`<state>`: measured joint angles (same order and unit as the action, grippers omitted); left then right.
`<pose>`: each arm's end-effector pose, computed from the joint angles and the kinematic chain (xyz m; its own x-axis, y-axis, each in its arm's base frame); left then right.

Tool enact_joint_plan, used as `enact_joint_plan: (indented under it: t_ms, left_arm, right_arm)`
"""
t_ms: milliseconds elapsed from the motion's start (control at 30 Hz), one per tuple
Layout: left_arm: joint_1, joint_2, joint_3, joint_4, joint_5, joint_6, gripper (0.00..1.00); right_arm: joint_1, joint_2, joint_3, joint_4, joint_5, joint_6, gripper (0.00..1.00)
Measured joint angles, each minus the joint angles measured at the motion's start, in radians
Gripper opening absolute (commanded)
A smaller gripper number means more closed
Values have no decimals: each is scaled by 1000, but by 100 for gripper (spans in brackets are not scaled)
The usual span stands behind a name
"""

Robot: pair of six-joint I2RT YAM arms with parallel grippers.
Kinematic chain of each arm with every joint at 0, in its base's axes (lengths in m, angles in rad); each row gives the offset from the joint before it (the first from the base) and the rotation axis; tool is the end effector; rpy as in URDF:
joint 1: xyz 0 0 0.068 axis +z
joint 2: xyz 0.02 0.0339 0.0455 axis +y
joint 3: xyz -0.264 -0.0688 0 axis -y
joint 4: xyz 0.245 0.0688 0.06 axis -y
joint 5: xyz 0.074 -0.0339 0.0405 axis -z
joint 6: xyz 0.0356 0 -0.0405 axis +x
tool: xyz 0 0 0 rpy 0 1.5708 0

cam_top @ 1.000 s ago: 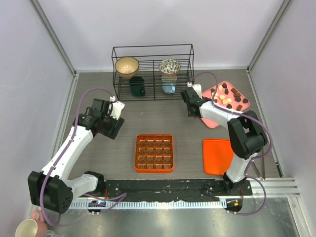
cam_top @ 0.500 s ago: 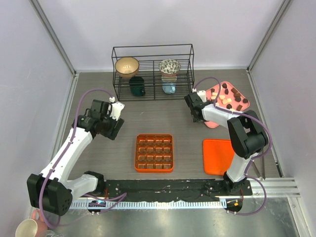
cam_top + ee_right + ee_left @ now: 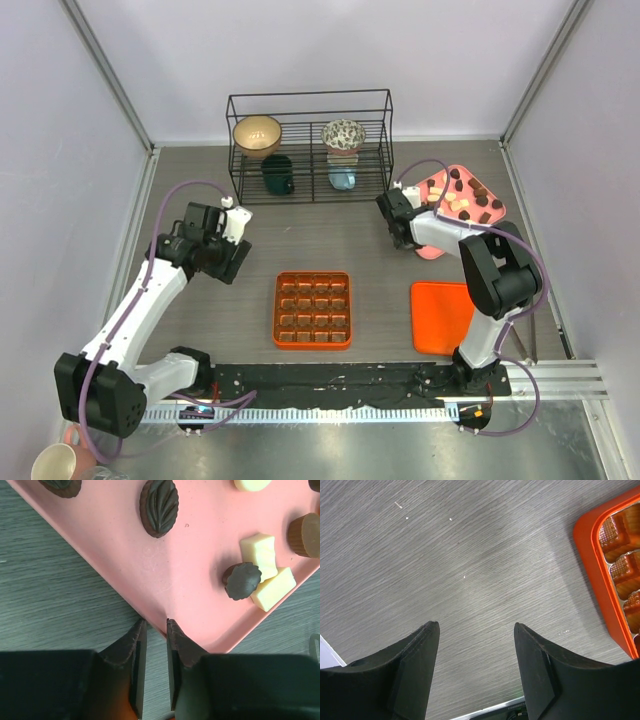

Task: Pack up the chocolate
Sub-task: Move the plate to the center of the board.

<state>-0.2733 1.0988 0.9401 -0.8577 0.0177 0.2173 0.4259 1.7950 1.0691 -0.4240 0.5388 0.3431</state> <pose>0.2011 -0.0570 0.2760 -0.7393 0.4311 -0.5173 0.4488 0.8882 0.0988 0.3213 0.1257 0.1577 -0.8378 -0.0630 -0.5423 0.1255 0.9445 -0.3036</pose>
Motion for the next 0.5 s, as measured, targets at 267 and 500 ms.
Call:
enact_joint_plan:
  t_ms: [267, 500]
  left_arm:
    - [0, -11, -2, 0, 0, 0, 66]
    - [0, -21, -14, 0, -3, 3, 66]
  right_arm:
    - [-2, -6, -5, 10, -25, 21, 8]
    - [37, -13, -9, 21, -43, 78, 8]
